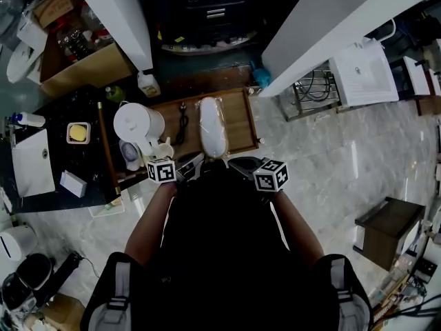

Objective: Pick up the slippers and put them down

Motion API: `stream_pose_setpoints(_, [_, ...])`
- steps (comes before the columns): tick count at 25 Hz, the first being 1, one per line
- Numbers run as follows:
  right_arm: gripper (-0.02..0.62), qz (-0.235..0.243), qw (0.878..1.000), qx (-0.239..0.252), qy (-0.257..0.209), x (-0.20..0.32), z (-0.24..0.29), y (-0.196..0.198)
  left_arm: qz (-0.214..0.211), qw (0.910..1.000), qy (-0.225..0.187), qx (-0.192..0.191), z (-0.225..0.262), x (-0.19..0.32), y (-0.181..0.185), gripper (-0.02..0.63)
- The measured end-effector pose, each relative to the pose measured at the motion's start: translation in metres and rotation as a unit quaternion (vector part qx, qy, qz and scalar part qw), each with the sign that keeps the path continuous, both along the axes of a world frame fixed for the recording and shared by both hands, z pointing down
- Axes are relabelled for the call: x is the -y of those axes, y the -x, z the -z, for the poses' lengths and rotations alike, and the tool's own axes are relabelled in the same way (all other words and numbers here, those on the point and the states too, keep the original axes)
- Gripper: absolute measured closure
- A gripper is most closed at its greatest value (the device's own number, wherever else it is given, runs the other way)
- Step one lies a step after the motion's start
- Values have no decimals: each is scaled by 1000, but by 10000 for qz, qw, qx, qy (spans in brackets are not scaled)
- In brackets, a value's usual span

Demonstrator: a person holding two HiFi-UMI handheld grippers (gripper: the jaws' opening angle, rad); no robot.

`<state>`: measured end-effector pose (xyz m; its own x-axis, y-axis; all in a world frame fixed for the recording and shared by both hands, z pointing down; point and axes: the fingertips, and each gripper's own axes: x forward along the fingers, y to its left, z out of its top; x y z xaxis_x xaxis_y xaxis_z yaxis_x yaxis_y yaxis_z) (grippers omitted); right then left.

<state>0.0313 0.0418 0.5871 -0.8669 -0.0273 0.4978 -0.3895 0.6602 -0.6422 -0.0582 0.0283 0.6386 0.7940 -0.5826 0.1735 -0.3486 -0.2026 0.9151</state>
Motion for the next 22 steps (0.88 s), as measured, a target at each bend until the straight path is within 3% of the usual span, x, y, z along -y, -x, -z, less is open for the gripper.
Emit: stream_pose_setpoints(22, [589, 428, 9990, -13, 97, 8, -3, 2, 130, 9995, -259, -122, 37, -9, -10, 595])
